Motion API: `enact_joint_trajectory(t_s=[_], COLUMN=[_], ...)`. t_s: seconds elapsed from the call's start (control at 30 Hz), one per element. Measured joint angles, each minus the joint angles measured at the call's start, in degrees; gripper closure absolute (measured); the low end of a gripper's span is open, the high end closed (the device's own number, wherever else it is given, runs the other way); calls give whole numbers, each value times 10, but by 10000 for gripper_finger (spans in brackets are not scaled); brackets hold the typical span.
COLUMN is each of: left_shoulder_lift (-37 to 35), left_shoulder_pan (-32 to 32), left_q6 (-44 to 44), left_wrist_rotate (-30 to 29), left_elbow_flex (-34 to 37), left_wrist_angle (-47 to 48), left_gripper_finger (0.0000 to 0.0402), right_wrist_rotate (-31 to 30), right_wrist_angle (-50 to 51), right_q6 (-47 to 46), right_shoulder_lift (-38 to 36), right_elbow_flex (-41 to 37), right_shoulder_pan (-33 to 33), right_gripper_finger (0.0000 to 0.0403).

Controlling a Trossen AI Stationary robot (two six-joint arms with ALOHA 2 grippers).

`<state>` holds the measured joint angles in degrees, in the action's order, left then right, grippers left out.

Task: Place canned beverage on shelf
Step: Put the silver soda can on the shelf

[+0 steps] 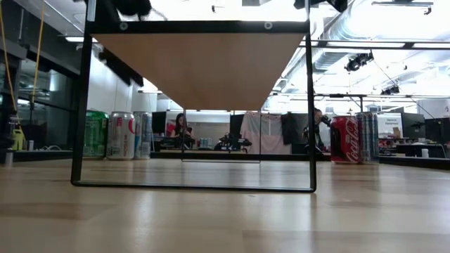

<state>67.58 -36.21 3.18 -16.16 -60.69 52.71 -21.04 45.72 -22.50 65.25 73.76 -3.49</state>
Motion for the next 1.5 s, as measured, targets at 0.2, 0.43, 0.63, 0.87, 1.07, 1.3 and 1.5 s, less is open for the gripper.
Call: enact_joint_trajectory(t_s=[0.2, 0.43, 0.63, 0.87, 1.07, 1.3, 1.5], left_shoulder_lift=[85, 151, 184, 208, 228, 237, 235], left_shoulder_pan=[-77, -102, -103, -103, -101, -85, -70], left_q6=[26, 66, 84, 97, 102, 102, 102], left_wrist_rotate=[31, 73, 60, 48, 70, 67, 66], left_elbow_flex=[-48, -64, -64, -64, -64, -64, -64], left_wrist_angle=[41, 56, 67, 67, 88, 111, 116], left_gripper_finger=[52, 48, 48, 48, 48, 75, 164], right_wrist_rotate=[0, 0, 0, 0, 0, 0, 0], right_wrist_angle=[20, 35, 34, 34, 34, 34, 34], right_q6=[0, -2, -2, -10, -10, -10, -9], right_shoulder_lift=[0, 0, 0, 0, 0, 0, 0], right_elbow_flex=[0, 0, 0, 0, 0, 0, 0], right_shoulder_pan=[0, 0, 0, 0, 0, 0, 0], right_gripper_finger=[403, 403, 403, 403, 403, 403, 403])
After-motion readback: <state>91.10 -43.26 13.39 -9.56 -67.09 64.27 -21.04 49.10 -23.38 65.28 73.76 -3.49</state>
